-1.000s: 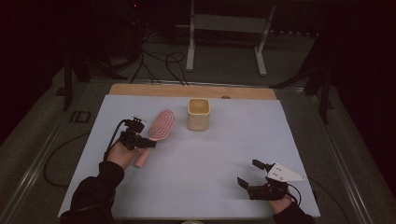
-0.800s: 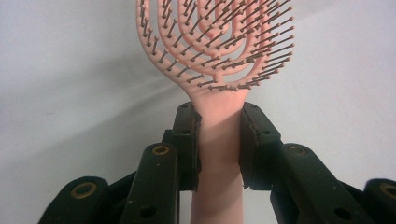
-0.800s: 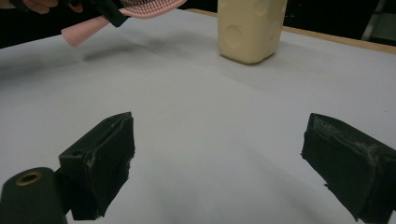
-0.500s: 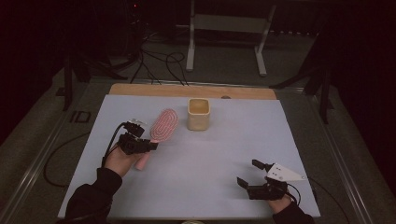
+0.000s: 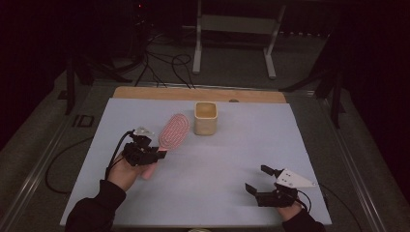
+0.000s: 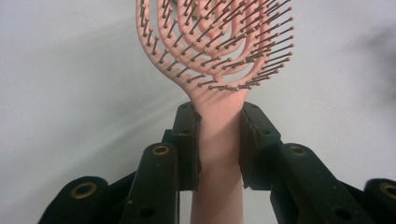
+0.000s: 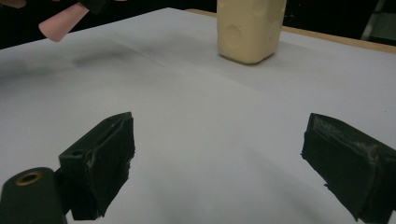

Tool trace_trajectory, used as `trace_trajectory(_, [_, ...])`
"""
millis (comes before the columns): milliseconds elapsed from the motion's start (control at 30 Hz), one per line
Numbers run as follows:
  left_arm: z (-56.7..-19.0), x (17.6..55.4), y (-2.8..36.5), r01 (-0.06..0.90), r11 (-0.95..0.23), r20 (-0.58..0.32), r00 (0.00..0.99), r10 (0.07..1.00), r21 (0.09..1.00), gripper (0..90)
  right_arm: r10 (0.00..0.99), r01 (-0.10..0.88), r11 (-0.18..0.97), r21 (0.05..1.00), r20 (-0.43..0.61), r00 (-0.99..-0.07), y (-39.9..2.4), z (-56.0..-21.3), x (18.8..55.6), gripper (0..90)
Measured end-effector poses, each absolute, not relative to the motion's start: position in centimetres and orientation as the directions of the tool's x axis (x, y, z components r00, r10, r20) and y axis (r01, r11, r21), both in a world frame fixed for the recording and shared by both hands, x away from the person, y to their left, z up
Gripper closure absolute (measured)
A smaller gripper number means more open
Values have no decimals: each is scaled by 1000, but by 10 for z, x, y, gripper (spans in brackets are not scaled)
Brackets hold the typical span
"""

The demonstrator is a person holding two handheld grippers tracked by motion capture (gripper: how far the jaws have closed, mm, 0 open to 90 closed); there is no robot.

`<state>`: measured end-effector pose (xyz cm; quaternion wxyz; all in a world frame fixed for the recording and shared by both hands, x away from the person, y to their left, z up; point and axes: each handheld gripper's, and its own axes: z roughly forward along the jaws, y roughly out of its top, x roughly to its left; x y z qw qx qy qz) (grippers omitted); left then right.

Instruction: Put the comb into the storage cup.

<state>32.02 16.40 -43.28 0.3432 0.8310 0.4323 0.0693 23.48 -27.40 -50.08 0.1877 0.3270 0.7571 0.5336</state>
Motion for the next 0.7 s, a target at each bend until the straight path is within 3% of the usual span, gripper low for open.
trace_trajectory(700, [-447, 292, 139, 556, -458, -183, 751, 635, 694, 722, 693, 296, 219, 930, 65, -718, -272, -501, 235, 91])
